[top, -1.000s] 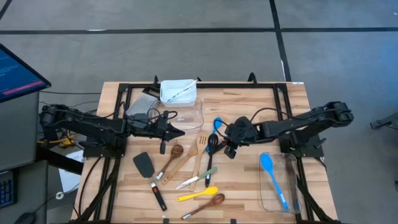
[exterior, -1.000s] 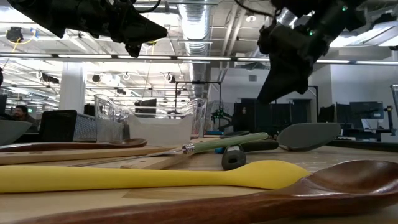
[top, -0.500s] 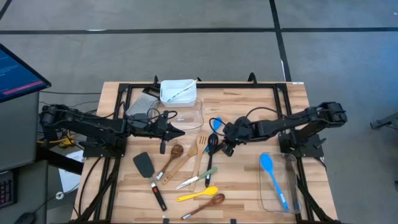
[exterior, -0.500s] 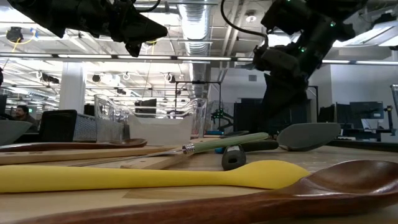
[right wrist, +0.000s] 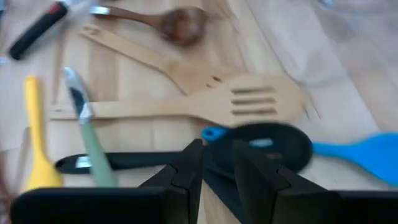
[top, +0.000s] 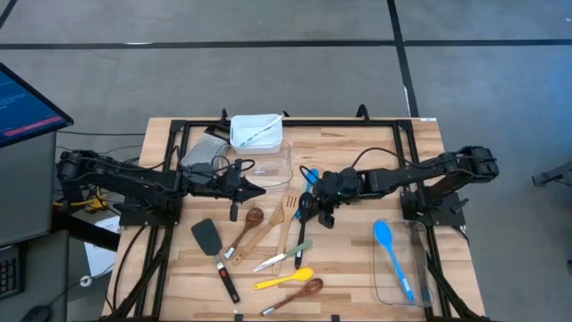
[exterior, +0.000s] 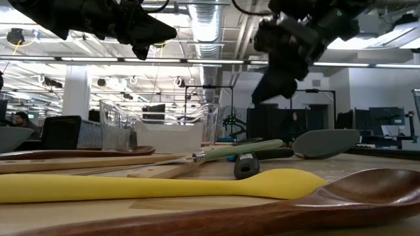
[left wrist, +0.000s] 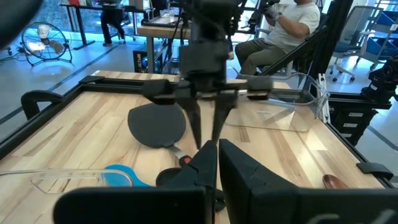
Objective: Pick & Place Kitchen Items
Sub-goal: Put the gray table knife into the white bin
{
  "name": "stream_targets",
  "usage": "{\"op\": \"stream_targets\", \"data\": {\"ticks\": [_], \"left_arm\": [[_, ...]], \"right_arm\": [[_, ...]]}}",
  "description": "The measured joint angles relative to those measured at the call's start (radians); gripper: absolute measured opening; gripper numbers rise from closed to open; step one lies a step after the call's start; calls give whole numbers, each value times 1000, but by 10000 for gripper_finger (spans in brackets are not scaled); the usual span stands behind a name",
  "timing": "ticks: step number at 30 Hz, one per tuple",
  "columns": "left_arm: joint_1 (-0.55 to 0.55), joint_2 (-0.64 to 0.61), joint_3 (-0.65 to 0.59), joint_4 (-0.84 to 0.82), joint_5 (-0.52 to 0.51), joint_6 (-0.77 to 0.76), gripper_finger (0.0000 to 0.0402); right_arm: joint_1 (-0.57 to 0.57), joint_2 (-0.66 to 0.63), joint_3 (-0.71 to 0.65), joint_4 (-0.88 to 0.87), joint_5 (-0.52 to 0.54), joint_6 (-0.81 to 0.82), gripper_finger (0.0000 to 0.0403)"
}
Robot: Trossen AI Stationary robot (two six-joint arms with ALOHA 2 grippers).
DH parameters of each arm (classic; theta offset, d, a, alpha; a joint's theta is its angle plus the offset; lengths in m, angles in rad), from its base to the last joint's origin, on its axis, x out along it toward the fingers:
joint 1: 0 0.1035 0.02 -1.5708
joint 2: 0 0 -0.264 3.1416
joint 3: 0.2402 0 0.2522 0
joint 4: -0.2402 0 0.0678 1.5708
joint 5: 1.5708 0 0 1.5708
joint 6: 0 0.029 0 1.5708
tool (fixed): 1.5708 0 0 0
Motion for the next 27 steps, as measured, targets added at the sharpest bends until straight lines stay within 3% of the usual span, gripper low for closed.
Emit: {"op": "stream_targets", "data": {"ticks": [10,17,27], "left_arm": [[-2,0,0,0,0,-33,3],[-3,0,0,0,57,-74,3],[-78,0,0,0,75,-74,3]], "right_arm": [[89,0,123,-14,-3,-186,82],[146,0,154,-17,2,-191,82],[192,0,250,-116,112,-190,54]]}}
